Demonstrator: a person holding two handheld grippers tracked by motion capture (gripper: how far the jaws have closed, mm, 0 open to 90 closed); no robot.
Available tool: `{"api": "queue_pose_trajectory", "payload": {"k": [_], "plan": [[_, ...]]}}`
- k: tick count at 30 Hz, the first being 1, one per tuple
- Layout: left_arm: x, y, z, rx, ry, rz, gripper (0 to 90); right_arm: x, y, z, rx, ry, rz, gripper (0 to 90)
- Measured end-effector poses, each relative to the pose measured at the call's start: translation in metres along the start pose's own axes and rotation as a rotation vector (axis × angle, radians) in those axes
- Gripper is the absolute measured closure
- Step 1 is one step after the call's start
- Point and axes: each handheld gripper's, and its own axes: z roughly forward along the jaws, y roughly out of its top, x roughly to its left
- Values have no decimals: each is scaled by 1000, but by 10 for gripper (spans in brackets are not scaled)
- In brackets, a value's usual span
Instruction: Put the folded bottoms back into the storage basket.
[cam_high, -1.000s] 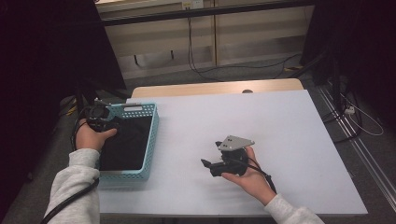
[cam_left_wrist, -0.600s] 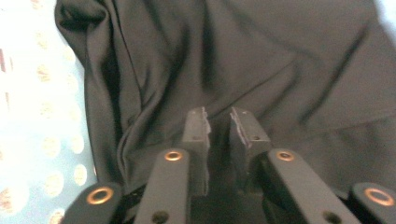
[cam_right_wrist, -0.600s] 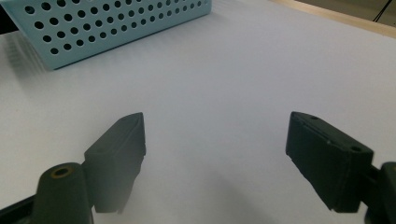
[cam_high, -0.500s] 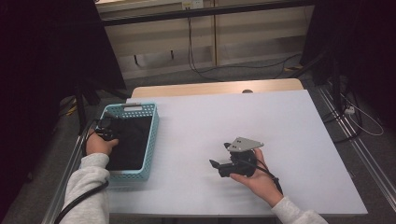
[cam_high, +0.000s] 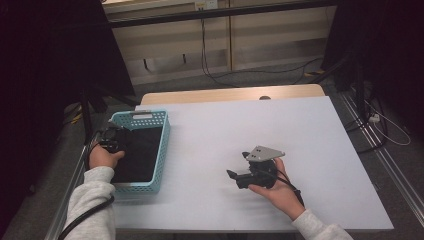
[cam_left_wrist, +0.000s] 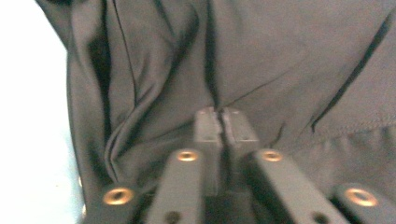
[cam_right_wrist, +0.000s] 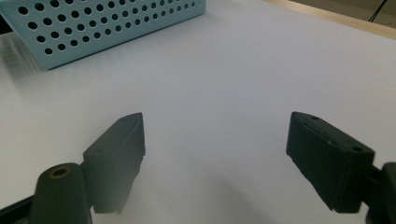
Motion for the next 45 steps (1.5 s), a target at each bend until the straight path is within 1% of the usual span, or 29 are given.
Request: {"api": "queue_pose_trajectory", "payload": {"k": [1, 2, 3, 4, 6, 7, 8, 9, 10, 11, 13, 14, 17, 18, 19, 20, 22, 24, 27, 32, 33, 34, 35, 36, 37, 41, 42, 43, 45], "plan": [[0, 1, -1, 3, -6, -2, 819, 0, 0, 0, 0, 0, 0, 191], [-1, 3, -6, -10, -3, -12, 755, -1, 0, 0, 1, 0, 2, 189], [-1, 3, -6, -10, -3, -12, 725, -1, 0, 0, 1, 0, 2, 189], [-2, 4, -9, -21, -1, -12, 725, -2, 0, 0, 1, -3, 3, 189], [-3, 6, -14, -29, -7, -26, 663, -3, 0, -1, 3, -3, 5, 188], [-4, 7, -17, -28, -10, -12, 629, -3, 0, -1, 2, -2, 6, 188], [-6, 8, -19, -35, -11, -19, 574, -3, 0, -2, 2, -3, 7, 188], [-8, 10, -22, -45, -5, -12, 574, -3, 0, -2, 2, -3, 7, 188], [-11, 12, -26, -51, -13, -11, 523, -4, 0, -3, 2, -1, 7, 187], [-11, 12, -26, -51, -13, -11, 509, -5, -1, -3, 2, -2, 6, 187], [-14, 14, -28, -54, -28, -7, 493, -6, -1, -4, 3, -4, 12, 186], [-17, 15, -29, -53, -38, -16, 470, -7, -1, -6, 1, -7, 20, 186], [-21, 16, -31, -57, -48, -15, 440, -8, -1, -7, -5, -7, 20, 185], [-23, 16, -31, -52, -52, -7, 440, -8, 0, -8, -8, -7, 19, 185], [-25, 16, -31, -53, -56, -2, 416, -9, 0, -9, -8, -7, 17, 184], [-28, 16, -32, -63, -62, -7, 396, -9, -1, -10, -8, -10, 17, 183], [-32, 17, -34, -74, -63, 7, 372, -12, -1, -13, -9, -17, 24, 183], [-35, 19, -37, -86, -62, 8, 347, -15, -2, -15, -13, -30, 34, 183], [-42, 23, -41, -104, -64, 29, 290, -17, -2, -18, -20, -36, 34, 183], [-51, 29, -47, -128, -83, 47, 257, -19, -2, -22, -28, -42, 36, 183], [-54, 29, -47, -136, -84, 49, 253, -20, -2, -23, -28, -43, 35, 183], [-59, 31, -49, -143, -94, 61, 245, -21, -4, -26, -26, -49, 34, 183], [-59, 31, -49, -143, -94, 61, 242, -21, -4, -26, -26, -49, 34, 183], [-62, 31, -49, -148, -104, 66, 242, -21, -5, -27, -26, -53, 37, 183], [-65, 32, -49, -145, -104, 72, 241, -21, -6, -29, -26, -57, 39, 183], [-78, 35, -50, -148, -123, 110, 230, -22, -9, -37, -26, -64, 41, 182], [-85, 37, -52, -152, -143, 124, 230, -23, -11, -42, -31, -70, 39, 182], [-85, 37, -52, -152, -143, 124, 229, -23, -11, -42, -31, -70, 39, 182], [-93, 39, -54, -162, -157, 139, 227, -25, -14, -46, -29, -75, 46, 182]]}}
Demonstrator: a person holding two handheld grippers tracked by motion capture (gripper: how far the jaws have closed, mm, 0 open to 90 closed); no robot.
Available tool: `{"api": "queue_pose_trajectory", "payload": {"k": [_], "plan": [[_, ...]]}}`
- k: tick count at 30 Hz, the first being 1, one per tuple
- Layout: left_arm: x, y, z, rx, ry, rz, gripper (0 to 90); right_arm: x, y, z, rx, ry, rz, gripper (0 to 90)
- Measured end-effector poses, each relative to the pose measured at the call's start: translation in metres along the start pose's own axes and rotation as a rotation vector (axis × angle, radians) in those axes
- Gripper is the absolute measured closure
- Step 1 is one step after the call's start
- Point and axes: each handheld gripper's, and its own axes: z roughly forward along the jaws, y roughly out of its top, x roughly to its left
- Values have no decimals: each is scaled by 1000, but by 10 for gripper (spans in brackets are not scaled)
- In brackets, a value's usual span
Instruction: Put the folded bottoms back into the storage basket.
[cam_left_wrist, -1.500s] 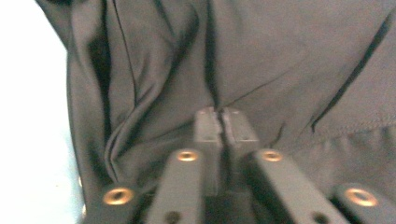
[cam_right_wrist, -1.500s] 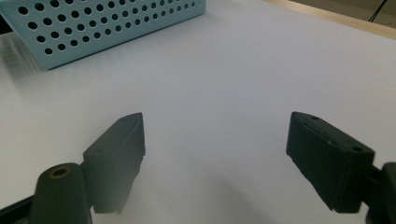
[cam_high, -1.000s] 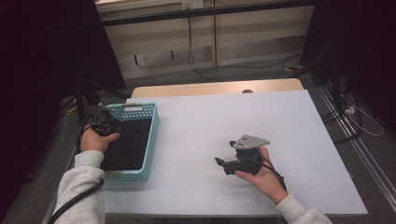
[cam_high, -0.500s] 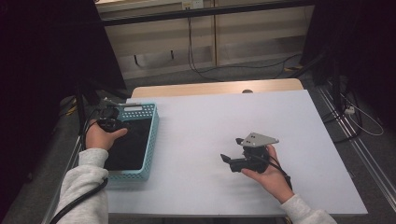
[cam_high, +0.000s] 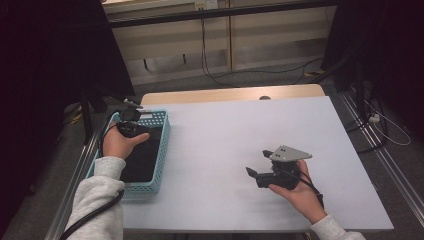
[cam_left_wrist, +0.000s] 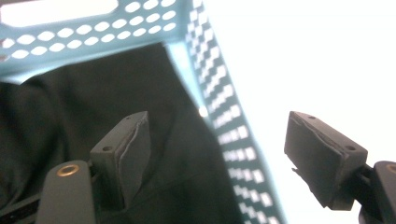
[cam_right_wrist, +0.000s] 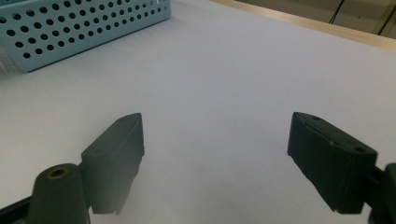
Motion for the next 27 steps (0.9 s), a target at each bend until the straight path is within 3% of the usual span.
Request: {"api": "queue_pose_trajectory", "payload": {"k": [11, 19, 20, 25, 27], "plan": [[-40, 6, 10, -3, -80, 86, 201, -15, -12, -12, 18, -18, 21, 181], [-55, 3, 13, -22, -111, 126, 198, -20, -16, -20, 20, -22, 25, 180], [-58, 2, 14, -24, -130, 129, 197, -22, -17, -23, 16, -23, 28, 180], [-66, 1, 17, -21, -123, 159, 196, -25, -19, -26, 19, -31, 34, 178], [-70, 0, 19, -25, -139, 159, 196, -26, -21, -27, 22, -29, 35, 178]]}}
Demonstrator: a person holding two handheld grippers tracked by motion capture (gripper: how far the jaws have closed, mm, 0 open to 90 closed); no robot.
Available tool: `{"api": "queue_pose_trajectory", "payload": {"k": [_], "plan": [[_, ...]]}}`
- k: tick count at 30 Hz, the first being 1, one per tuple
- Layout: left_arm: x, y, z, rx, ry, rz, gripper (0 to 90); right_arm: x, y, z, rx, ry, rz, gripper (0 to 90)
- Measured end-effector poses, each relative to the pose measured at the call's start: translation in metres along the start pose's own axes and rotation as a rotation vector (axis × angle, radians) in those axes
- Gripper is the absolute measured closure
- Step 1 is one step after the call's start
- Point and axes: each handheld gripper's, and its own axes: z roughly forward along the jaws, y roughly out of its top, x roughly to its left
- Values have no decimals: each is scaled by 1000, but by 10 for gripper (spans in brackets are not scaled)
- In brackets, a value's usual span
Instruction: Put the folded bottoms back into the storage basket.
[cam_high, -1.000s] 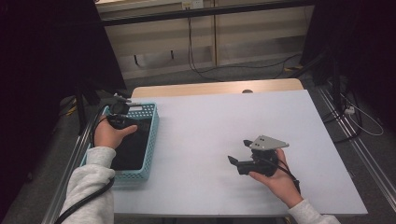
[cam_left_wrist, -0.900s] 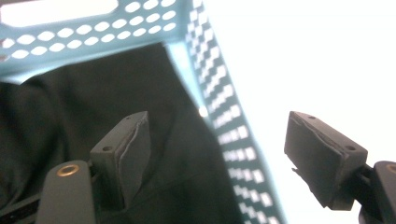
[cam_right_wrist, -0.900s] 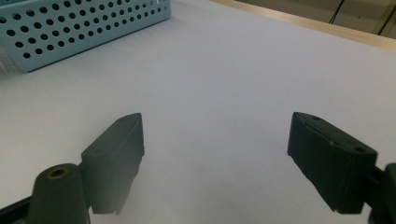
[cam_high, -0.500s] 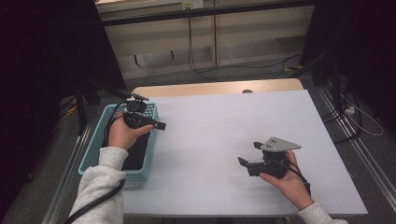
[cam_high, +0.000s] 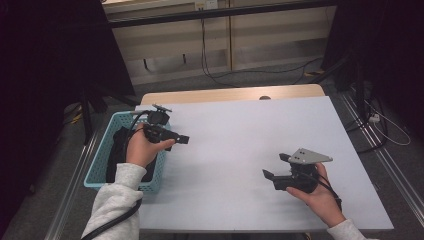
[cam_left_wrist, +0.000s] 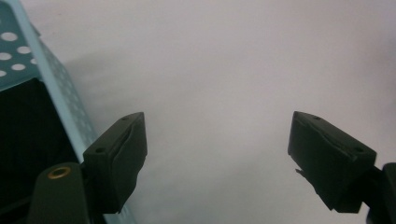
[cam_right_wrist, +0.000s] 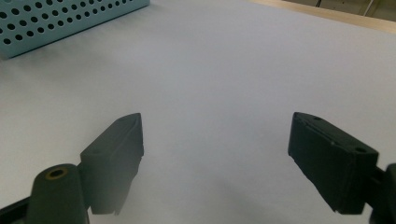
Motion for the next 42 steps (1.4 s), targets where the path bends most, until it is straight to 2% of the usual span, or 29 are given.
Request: {"api": "queue_pose_trajectory", "payload": {"k": [12, 23, 34, 42], "plan": [[-19, -7, 14, 2, -48, 30, 191, -5, -4, -5, 4, -4, 6, 177], [-30, -19, 24, 9, -76, 46, 188, -7, -6, -10, 6, -9, 4, 177], [-43, -27, 25, 5, -100, 78, 186, -8, -10, -14, 10, -7, 4, 176], [-50, -37, 28, -8, -114, 87, 187, -10, -14, -18, 11, -5, 22, 175]]}}
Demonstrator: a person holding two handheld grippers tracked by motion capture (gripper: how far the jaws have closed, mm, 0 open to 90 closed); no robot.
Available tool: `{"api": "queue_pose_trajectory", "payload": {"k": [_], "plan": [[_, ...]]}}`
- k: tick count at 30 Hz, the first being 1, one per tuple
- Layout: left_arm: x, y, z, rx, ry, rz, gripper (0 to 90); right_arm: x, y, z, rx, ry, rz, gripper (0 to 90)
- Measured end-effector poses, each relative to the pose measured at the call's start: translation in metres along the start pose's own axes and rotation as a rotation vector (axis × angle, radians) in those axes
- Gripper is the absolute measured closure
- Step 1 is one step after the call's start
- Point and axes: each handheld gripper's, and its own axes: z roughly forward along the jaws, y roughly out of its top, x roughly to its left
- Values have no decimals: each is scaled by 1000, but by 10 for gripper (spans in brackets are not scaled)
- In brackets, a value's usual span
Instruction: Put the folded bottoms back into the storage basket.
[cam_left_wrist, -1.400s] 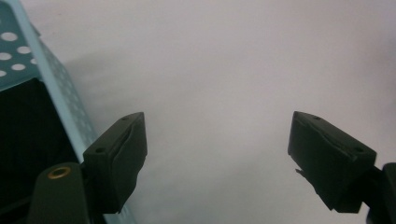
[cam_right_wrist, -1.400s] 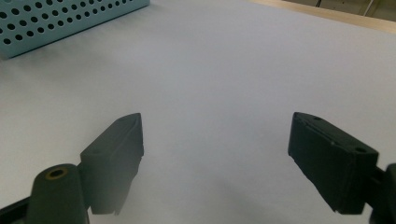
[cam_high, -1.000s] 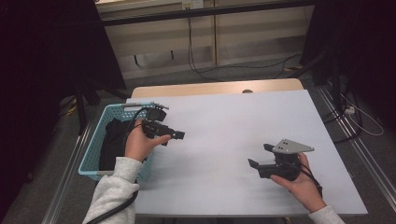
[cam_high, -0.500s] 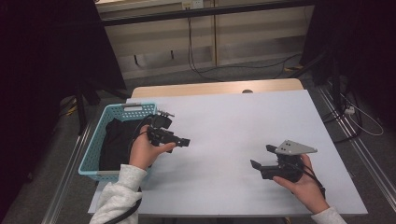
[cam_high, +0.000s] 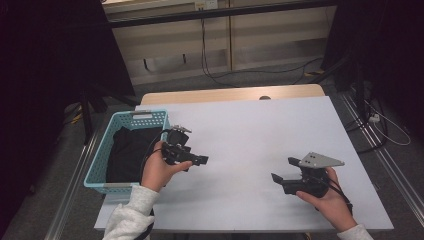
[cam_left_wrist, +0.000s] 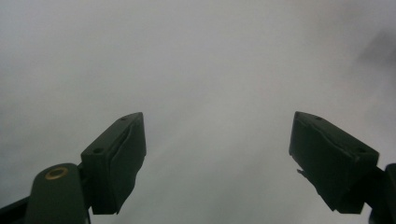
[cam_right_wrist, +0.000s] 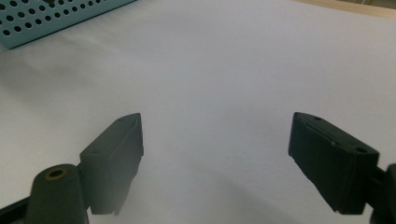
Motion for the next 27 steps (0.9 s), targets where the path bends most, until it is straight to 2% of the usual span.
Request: {"api": "queue_pose_trajectory", "payload": {"k": [5, 6, 8, 11, 16, 19, 27], "plan": [[-3, -6, 1, 4, -9, 16, 187, 0, -2, -2, 4, -1, -5, 174], [-4, -8, 2, -10, -11, 1, 186, 0, -2, -2, 5, 0, -5, 174], [-4, -10, 3, 1, -12, 13, 187, 0, -3, -3, 6, 0, -3, 174], [-6, -13, 4, -5, 1, 12, 186, -1, -3, -5, 4, 0, -2, 174], [-7, -20, 7, -3, -19, 17, 183, -3, -5, -8, 4, -3, 5, 174], [-7, -24, 8, -1, -11, 19, 182, -4, -7, -11, 5, -7, 7, 174], [-9, -33, 10, -24, -33, 15, 172, -6, -10, -16, 7, -12, 9, 173]]}}
